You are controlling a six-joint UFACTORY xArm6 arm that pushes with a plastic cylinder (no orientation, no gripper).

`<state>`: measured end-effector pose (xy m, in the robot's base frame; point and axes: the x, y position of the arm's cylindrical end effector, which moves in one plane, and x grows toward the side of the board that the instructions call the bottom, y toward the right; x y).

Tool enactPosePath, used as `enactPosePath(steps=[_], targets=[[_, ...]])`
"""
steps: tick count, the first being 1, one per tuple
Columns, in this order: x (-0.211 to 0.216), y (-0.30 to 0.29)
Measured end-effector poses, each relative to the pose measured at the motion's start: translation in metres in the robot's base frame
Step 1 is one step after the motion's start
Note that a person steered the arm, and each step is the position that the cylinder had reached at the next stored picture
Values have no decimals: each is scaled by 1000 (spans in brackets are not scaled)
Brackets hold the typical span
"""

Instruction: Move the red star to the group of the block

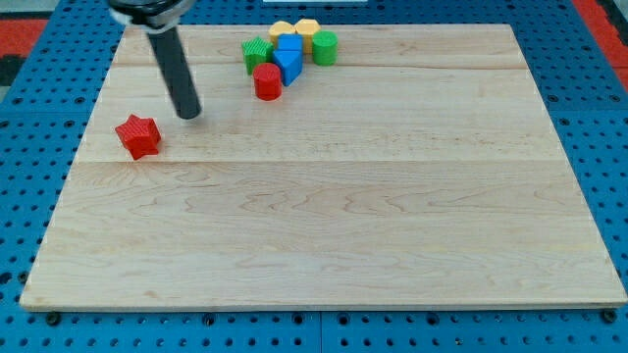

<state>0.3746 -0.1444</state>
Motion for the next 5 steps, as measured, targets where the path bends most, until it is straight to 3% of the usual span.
enactPosePath(steps=[1, 2, 4, 5], targets=[[99, 1], [93, -84], [-11, 8], [-32, 10]])
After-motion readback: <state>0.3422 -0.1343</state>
